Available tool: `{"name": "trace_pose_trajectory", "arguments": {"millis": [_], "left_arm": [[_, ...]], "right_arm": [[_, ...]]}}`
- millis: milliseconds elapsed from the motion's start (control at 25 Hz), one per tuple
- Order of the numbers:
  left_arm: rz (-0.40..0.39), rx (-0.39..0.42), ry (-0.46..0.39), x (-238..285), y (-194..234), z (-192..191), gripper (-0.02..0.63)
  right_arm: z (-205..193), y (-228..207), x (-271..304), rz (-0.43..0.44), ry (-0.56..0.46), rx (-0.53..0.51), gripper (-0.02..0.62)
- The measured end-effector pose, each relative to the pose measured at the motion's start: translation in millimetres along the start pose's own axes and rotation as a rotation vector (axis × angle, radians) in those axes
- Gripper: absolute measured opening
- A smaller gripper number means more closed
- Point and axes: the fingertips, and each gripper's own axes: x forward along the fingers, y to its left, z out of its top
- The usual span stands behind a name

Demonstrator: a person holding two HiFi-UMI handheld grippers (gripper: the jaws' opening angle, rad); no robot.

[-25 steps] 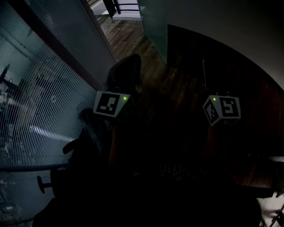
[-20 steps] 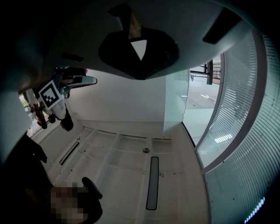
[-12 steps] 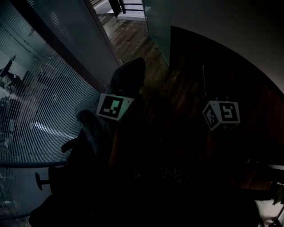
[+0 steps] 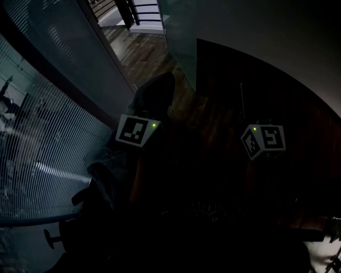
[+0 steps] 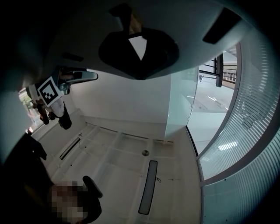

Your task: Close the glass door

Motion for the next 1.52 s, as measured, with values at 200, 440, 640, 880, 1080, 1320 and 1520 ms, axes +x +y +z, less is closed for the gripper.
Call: {"name": "trace_pose_trajectory", "arguments": {"millis": [200,440,640,880,1080,1320,1520], "left_arm": [[-0.006,0.006,0.006,31.6,37.6,-7.1,0.002],[-0.026,0.013,0.028,69.3,56.7,-29.5,0.002],[-0.032,0.022,0.016,80.5,73.9,-34.3,0.002],[-0.047,0.001,0.030,90.4,76.6,-40.5,0.002],[-0.021,-0.007,0.041,97.3,91.4,-51.4,0.002],[0.009,0.001,0.053,130.7,110.5,-68.3,0.002],[0.030,0.017,0.052,171.1,134.6,-82.7,0.002]], "right_arm": [[-8.2,-8.1,48.0,-0.010,0.007,0.006,0.003],[-27.8,-29.9,83.8,-0.033,0.016,0.020,0.003],[-30.1,-31.4,103.2,-0.040,0.009,0.030,0.003],[-29.3,-35.8,114.6,-0.043,0.012,0.030,0.003],[-37.9,-38.5,132.7,-0.028,0.020,0.032,0.003],[-55.0,-60.0,173.1,0.003,0.031,0.042,0.003],[-67.6,-80.3,223.1,0.037,0.023,0.038,0.003]]}}
